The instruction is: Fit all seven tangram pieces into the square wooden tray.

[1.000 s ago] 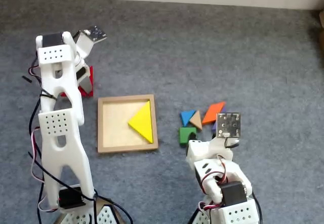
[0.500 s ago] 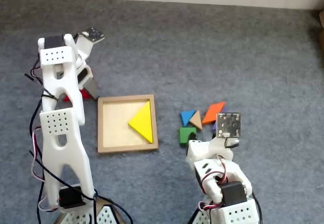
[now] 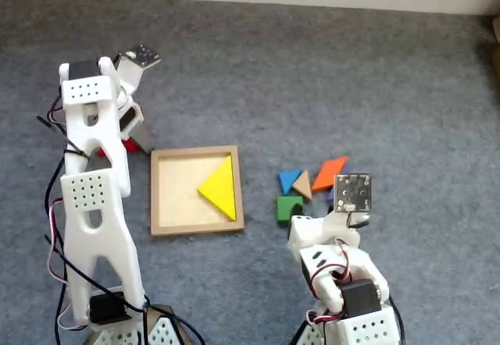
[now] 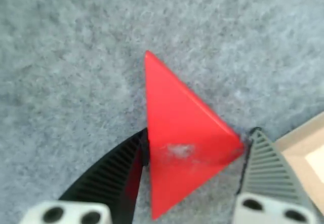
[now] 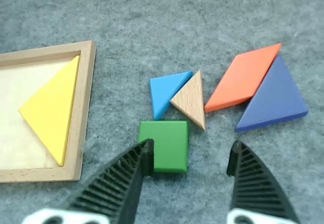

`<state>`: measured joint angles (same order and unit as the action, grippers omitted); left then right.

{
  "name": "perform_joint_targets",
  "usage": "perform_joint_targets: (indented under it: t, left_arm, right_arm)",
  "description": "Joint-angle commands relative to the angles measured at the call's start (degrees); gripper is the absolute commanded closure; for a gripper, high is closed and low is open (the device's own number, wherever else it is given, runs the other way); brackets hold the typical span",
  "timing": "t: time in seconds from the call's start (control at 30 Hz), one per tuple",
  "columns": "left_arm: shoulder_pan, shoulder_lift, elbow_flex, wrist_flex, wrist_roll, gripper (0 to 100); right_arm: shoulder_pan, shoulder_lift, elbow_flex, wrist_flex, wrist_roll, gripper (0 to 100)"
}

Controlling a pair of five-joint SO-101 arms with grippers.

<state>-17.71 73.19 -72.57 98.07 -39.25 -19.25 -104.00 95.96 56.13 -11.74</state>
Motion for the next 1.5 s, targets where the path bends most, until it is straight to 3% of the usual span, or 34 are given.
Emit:
perform_joint_targets:
  t: [0.0,0.13,0.5,0.63,0.8,1.47]
  left_arm:
    - [0.7,1.1,-2.4,-1.5,0.3,80]
    - [1.3,1.0,-7.9,3.3,0.4,85]
    - [1.5,-0.7,-10.4,3.3,0.7,90]
    - [1.3,-3.1,-8.6,3.3,0.7,87]
    - [-1.0,-6.2,-8.8,3.3,7.3,70]
    - [-3.0,2.4,-8.6,0.1,1.2,71]
  right_arm:
    - [0.6,-0.7,3.7,-1.1,0.9,76.1]
    - [0.6,-0.7,3.7,-1.1,0.9,76.1]
    - [0.6,-0.7,3.7,-1.1,0.9,76.1]
    - [0.6,-0.7,3.7,-1.1,0.9,76.1]
    - [0.6,-0.7,3.7,-1.1,0.9,76.1]
    - [0.6,-0.7,3.7,-1.1,0.9,76.1]
